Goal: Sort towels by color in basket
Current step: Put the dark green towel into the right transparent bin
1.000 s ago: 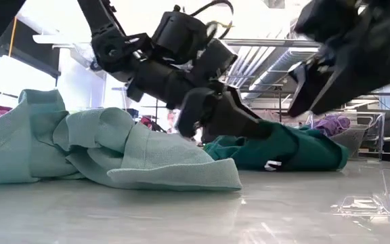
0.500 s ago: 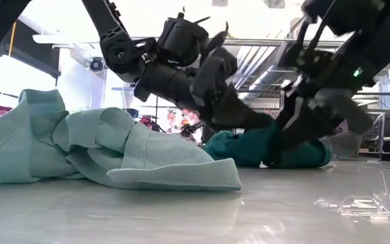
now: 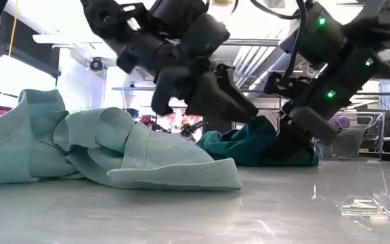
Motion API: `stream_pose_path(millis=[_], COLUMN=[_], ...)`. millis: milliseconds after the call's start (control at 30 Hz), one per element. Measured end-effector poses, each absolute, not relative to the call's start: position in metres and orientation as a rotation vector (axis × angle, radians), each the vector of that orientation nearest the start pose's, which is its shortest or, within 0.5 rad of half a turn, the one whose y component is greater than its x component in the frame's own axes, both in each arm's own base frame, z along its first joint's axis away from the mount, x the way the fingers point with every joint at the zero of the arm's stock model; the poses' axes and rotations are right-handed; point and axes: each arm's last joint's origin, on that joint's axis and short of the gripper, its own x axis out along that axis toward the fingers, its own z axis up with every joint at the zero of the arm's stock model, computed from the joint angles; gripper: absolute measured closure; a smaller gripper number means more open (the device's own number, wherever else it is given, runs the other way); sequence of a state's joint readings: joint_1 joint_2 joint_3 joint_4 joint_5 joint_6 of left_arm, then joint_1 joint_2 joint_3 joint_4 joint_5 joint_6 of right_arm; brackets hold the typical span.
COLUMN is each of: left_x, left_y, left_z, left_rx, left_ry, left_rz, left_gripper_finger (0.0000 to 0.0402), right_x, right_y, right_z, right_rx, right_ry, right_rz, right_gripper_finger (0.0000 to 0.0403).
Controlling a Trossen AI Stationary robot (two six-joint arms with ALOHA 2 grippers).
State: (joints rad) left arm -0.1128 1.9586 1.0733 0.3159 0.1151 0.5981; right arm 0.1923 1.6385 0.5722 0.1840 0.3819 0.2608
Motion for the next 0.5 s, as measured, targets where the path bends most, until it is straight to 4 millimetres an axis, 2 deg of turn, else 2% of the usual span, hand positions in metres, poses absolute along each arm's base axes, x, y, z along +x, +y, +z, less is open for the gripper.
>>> stream_pose_path(millis=[100,200,333,500], left_x=[0.395,0.393,0.395,0.397], left_y=[-0.067,-0.079,-0.081,-0.071], left_z=[0.140,0.132,0.132,0.132], left_rx=[0.822,0.972,1.027,0.984], left_ry=[0.535,0.569,0.553,0.577], left_rz=[-0.360,-0.328,-0.278,-0.212], left_gripper_finger=[0.0229,0.0218,0.0212,0.0208], right_x=[0.259,0.255,0.257,0.262], right_y=[0.027,0.014,0.002,-0.002], right_z=[0.107,0.111,0.120,0.126], right_rx=[0.204,0.415,0.619,0.653], right_ry=[0.720,0.593,0.469,0.447], right_rz=[-0.222,-0.172,-0.061,-0.005], right_gripper_finger=[0.0387,0.0396,0.0393,0.0391])
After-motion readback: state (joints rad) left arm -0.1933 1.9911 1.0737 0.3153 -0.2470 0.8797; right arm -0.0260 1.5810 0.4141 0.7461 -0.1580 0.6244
